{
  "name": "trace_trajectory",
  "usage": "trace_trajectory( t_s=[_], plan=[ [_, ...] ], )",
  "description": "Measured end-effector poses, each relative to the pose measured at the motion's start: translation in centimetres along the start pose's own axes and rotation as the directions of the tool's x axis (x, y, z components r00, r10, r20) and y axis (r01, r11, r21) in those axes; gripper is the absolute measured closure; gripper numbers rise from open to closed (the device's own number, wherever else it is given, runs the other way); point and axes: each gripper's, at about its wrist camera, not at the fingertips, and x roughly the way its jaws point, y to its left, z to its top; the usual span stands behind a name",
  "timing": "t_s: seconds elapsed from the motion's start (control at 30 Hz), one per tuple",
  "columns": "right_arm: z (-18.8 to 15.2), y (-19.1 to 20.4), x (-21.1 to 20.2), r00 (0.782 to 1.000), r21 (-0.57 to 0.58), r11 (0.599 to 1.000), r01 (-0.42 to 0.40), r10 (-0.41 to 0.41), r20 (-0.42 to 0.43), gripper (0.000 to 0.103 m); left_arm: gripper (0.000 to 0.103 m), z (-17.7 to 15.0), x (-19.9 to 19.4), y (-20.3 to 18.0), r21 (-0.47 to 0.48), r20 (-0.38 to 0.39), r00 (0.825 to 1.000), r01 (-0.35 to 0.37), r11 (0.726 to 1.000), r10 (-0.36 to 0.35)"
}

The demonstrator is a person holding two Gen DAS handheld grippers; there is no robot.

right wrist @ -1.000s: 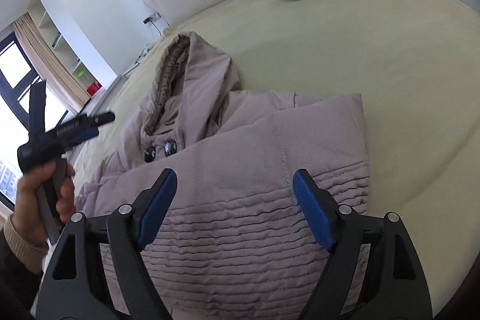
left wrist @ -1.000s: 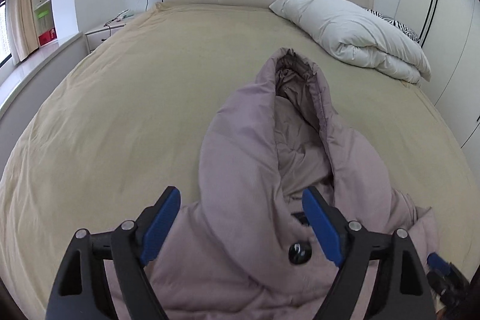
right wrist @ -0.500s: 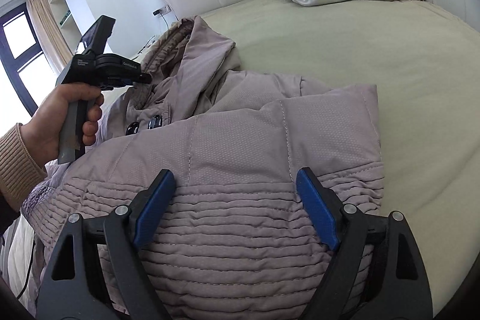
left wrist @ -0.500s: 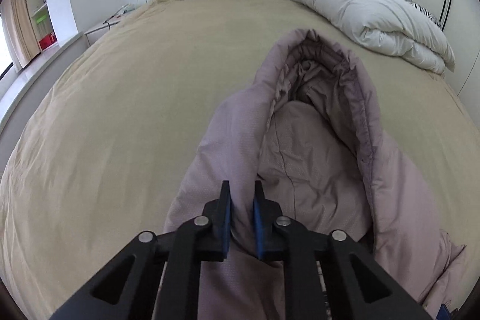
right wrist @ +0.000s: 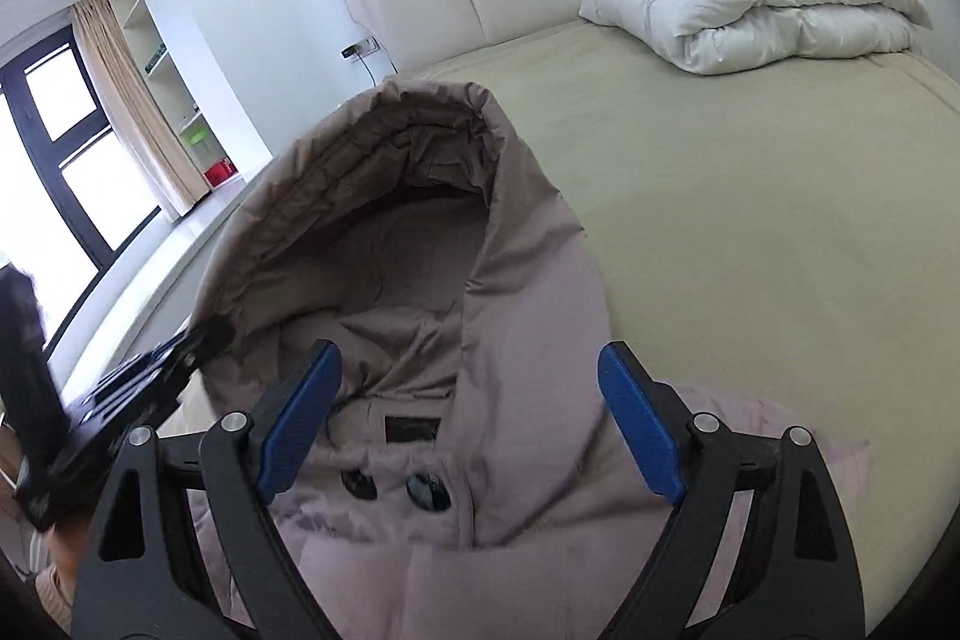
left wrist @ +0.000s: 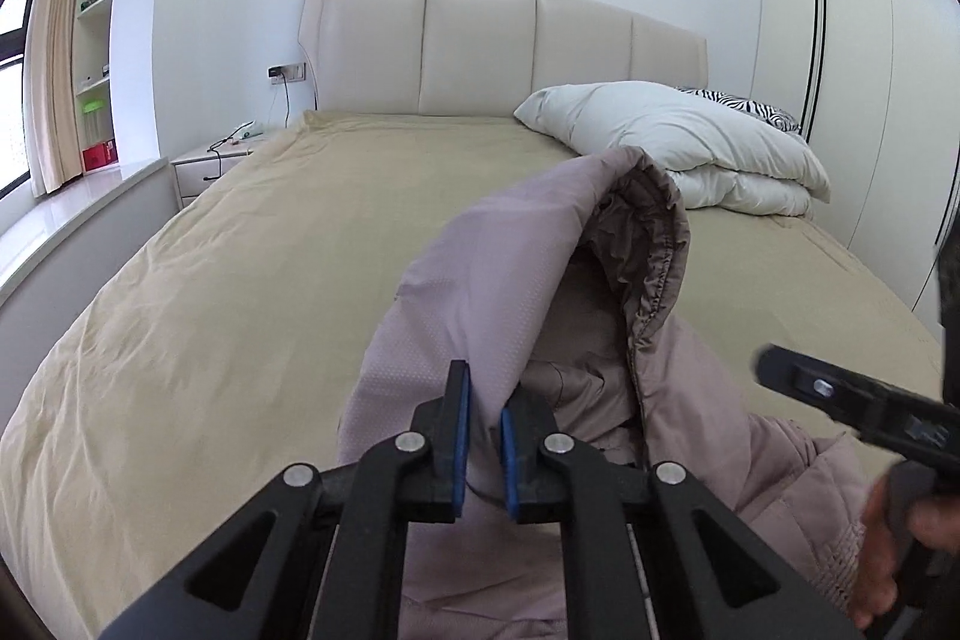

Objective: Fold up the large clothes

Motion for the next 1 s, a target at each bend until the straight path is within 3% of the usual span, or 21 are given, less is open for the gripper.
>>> trace_trajectory(
  t_s=[0.13, 0.3, 0.33, 0.4, 0.47, 0.5, 0.63, 0.77, 0.9, 1.0],
  plan=[
    [1.9, 1.5, 4.7, 0.999, -0.001, 0.999, 0.041, -0.041, -0.026, 0.015, 0.093, -0.5, -1.3, 0.5, -0.014, 0.018, 1.000, 0.020, 1.000, -0.020],
    [3.5, 0.5, 10.0, 0.994, 0.100, 0.992, 0.080, -0.072, -0.082, 0.017, 0.093, -1.1, -2.0, 1.0, -0.033, 0.026, 0.999, 0.028, 0.999, -0.027],
    [3.8, -0.1, 11.1, 0.992, 0.132, 0.987, 0.090, -0.077, -0.101, 0.023, 0.093, -1.0, -2.0, 1.0, -0.036, 0.026, 0.999, 0.027, 0.999, -0.026],
    [4.0, -2.0, 12.3, 0.989, 0.215, 0.974, 0.075, -0.045, -0.141, 0.068, 0.093, -0.9, -2.2, 1.1, -0.033, 0.025, 0.999, 0.026, 0.999, -0.025],
    [3.8, -3.6, 12.0, 0.989, 0.277, 0.959, 0.066, -0.026, -0.148, 0.080, 0.093, -0.9, -2.4, 1.1, -0.036, 0.023, 0.999, 0.025, 0.999, -0.024],
    [3.7, -3.9, 11.2, 0.990, 0.263, 0.962, 0.069, -0.034, -0.135, 0.090, 0.093, -0.9, -2.5, 1.1, -0.039, 0.024, 0.999, 0.024, 0.999, -0.023],
    [3.7, -4.5, 5.8, 0.996, 0.200, 0.977, 0.079, -0.070, -0.050, 0.094, 0.094, -1.1, -3.8, 1.2, -0.062, 0.030, 0.999, 0.028, 0.998, -0.027],
    [2.4, -3.0, -2.5, 0.995, 0.084, 0.994, 0.071, -0.076, 0.065, 0.095, 0.094, -1.7, -6.7, 1.7, -0.115, 0.051, 0.998, 0.046, 0.992, -0.041],
    [-3.1, -0.6, -10.6, 0.984, -0.057, 0.992, 0.115, -0.106, 0.142, 0.095, 0.094, -3.8, -10.0, 2.3, -0.177, 0.035, 0.998, 0.062, 0.982, -0.057],
    [-8.7, 0.1, -14.0, 0.988, -0.084, 0.991, 0.108, -0.098, 0.118, 0.095, 0.094, -6.8, -11.8, 2.5, -0.226, -0.021, 0.998, 0.058, 0.972, -0.065]
  ],
)
